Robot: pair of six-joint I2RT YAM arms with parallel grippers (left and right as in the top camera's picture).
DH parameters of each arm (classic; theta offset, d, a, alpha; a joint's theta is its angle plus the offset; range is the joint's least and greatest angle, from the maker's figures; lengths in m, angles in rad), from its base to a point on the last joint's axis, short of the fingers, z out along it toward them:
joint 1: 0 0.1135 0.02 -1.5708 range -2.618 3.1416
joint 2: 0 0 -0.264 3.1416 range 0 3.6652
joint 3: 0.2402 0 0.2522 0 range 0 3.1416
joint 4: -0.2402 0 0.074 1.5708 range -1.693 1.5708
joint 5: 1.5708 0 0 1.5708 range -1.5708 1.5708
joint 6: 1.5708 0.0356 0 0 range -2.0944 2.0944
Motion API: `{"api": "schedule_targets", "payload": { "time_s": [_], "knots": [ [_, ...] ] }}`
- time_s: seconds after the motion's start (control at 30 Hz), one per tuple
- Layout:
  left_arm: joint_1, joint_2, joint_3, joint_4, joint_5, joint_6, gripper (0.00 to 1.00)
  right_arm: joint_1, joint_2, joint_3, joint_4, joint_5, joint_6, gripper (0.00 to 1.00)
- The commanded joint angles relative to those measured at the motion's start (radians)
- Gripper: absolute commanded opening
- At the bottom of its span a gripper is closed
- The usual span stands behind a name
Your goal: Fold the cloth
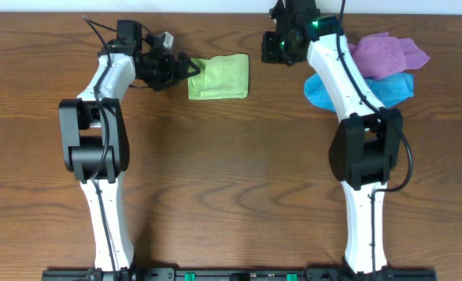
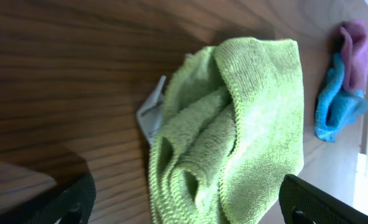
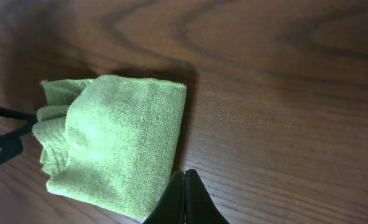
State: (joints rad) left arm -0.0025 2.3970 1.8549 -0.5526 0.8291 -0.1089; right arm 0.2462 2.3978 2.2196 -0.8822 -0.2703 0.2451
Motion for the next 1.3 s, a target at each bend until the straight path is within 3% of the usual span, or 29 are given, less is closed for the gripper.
{"api": "schedule_targets", "payload": {
  "time_s": [0.0,0.43,0.83,0.93,1.0,1.07,1.2,1.27],
  "knots": [
    [-0.01,0.025,-0.001,0.004,0.066,-0.021,0.95,0.006,0.05,0.001,-0.004,-0.012,0.01,0.01],
    [-0.035,0.057,-0.001,-0.013,0.077,-0.038,0.96,0.025,0.185,0.001,0.026,-0.09,0.058,0.01],
    [-0.04,0.069,-0.001,-0.043,0.05,-0.037,1.0,0.095,0.19,0.001,0.09,-0.097,0.059,0.01],
    [-0.042,0.082,-0.002,-0.054,0.044,-0.037,0.88,0.103,0.19,0.001,0.092,-0.097,0.059,0.01],
    [-0.045,0.087,-0.002,-0.071,0.018,-0.038,0.7,0.106,0.19,0.001,0.09,-0.098,0.066,0.01],
    [-0.049,0.088,-0.002,-0.079,-0.002,-0.037,0.6,0.106,0.19,0.001,0.09,-0.101,0.066,0.01],
    [-0.051,0.088,-0.002,-0.076,-0.001,-0.037,0.52,0.104,0.19,0.001,0.097,-0.14,0.076,0.01],
    [-0.053,0.088,-0.002,-0.076,0.0,-0.037,0.55,0.104,0.19,0.001,0.105,-0.169,0.077,0.01]
  ]
}}
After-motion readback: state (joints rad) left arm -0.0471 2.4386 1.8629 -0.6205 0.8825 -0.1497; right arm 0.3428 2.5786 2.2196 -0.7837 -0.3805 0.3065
